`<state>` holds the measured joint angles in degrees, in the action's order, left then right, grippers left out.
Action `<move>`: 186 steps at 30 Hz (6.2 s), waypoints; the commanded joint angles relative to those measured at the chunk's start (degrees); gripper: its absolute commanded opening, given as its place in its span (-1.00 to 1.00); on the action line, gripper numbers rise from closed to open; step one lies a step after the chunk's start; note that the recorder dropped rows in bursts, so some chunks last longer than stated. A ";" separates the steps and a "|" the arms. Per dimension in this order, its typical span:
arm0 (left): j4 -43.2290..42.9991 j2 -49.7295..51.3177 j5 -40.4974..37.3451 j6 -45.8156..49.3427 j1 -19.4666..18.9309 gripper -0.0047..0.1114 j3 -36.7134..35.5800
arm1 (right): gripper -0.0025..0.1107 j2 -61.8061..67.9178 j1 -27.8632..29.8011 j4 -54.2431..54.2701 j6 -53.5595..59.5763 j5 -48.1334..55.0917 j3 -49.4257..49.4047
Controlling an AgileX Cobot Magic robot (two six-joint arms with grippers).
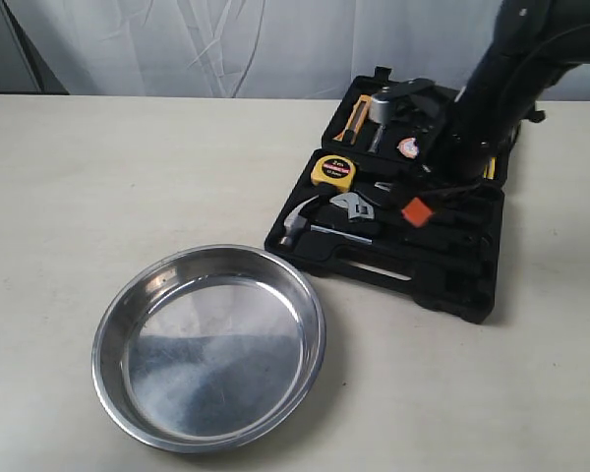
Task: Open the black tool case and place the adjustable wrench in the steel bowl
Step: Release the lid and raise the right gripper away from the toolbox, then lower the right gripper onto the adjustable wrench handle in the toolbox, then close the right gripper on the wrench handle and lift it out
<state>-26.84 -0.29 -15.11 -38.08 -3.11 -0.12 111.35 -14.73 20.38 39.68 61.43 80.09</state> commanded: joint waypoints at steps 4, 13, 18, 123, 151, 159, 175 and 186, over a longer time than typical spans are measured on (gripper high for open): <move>-0.26 0.29 0.36 -0.25 0.37 -0.91 0.12 | -0.97 3.08 -10.26 2.84 6.05 -15.99 4.17; -0.26 0.29 0.36 -0.25 0.37 -0.91 0.12 | -0.97 6.17 -10.82 -1.00 5.94 -59.18 4.29; -0.26 0.29 0.36 -0.25 0.37 -0.91 0.12 | -0.97 6.31 -5.36 -1.00 5.53 -55.63 4.29; -0.26 0.29 0.62 -0.25 0.37 -0.91 0.12 | -0.09 22.87 -7.59 -35.19 -3.68 -9.48 11.67; -0.26 0.29 0.62 -0.25 0.37 -0.91 0.12 | -0.97 13.98 -7.59 -31.84 -5.20 -10.64 11.67; -0.26 0.29 0.62 -0.25 0.37 -0.91 0.12 | -0.97 11.57 -7.59 -27.40 -5.20 -11.40 11.67; -0.26 0.29 0.62 -0.25 0.37 -0.91 0.12 | -0.97 10.06 -7.59 -16.83 -1.75 -10.94 11.67; -0.26 0.29 0.62 -0.25 0.37 -0.91 0.12 | -0.97 10.06 -7.59 -9.33 -0.42 -10.89 11.67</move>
<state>-26.84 -0.20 -14.93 -38.08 -3.11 -0.12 122.26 -22.61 8.12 37.87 51.00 91.41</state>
